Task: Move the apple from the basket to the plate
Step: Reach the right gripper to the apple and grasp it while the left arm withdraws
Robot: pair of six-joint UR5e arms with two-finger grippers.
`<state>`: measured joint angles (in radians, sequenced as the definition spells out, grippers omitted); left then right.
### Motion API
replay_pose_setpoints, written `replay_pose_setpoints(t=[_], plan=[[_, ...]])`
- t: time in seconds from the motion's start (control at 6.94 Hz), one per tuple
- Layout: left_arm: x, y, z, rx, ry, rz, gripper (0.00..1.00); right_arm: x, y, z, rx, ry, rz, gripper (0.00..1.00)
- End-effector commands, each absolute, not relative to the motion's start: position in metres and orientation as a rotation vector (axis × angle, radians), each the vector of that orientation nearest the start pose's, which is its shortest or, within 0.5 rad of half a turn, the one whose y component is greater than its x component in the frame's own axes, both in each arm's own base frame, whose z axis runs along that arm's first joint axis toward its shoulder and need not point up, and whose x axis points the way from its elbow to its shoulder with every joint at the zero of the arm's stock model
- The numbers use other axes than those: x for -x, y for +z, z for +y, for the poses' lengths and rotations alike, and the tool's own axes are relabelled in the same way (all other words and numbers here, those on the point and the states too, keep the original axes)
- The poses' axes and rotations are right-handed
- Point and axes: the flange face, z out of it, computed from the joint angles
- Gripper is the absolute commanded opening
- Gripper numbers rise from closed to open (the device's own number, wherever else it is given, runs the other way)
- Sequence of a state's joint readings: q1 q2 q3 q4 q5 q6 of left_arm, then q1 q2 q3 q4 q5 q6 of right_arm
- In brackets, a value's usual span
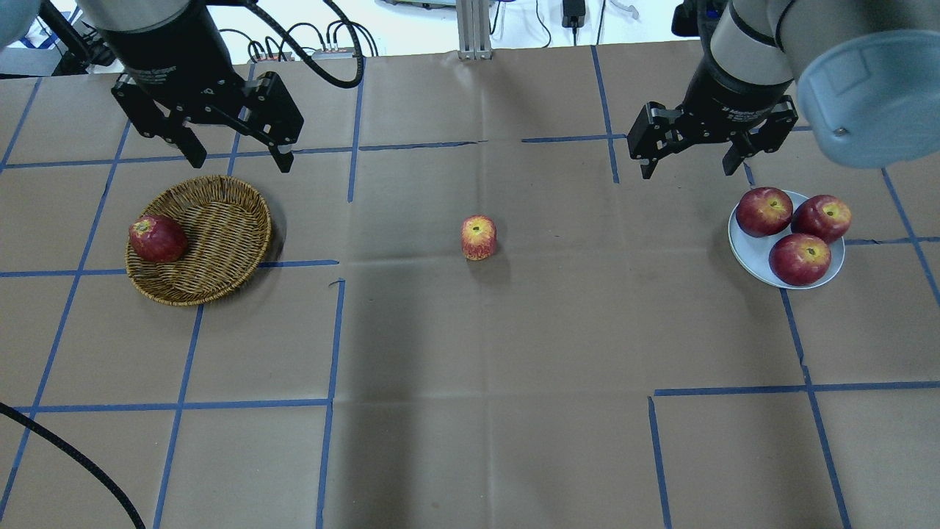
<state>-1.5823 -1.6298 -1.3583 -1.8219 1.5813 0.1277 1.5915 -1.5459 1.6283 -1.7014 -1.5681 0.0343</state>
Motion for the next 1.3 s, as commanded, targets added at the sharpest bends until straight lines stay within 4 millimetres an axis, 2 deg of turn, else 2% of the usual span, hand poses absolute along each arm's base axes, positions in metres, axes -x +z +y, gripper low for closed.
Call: replay_pose_setpoints(t=[0.0, 0.14, 0.29, 0.58, 0.86, 1.15], plan=[[0.129, 0.540, -0.497, -0.313, 0.156, 3.117, 0.99, -0.215, 0.436, -0.510, -0.048, -0.138, 3.121, 1.00], [0.131, 0.532, -0.509, -0.311, 0.143, 3.120, 0.99, -0.262, 0.402, -0.519, -0.069, -0.149, 3.115, 1.00], [0.131, 0.533, -0.511, -0.310, 0.115, 3.119, 0.99, -0.299, 0.370, -0.525, -0.077, -0.174, 3.104, 1.00], [0.131, 0.531, -0.512, -0.315, 0.119, 3.119, 0.99, -0.350, 0.308, -0.533, -0.141, -0.196, 3.093, 1.00], [0.131, 0.522, -0.511, -0.315, 0.148, 3.120, 0.99, -0.375, 0.246, -0.541, -0.097, -0.261, 3.152, 1.00], [0.131, 0.519, -0.509, -0.315, 0.155, 3.120, 0.99, -0.379, 0.214, -0.548, -0.063, -0.251, 3.153, 1.00]])
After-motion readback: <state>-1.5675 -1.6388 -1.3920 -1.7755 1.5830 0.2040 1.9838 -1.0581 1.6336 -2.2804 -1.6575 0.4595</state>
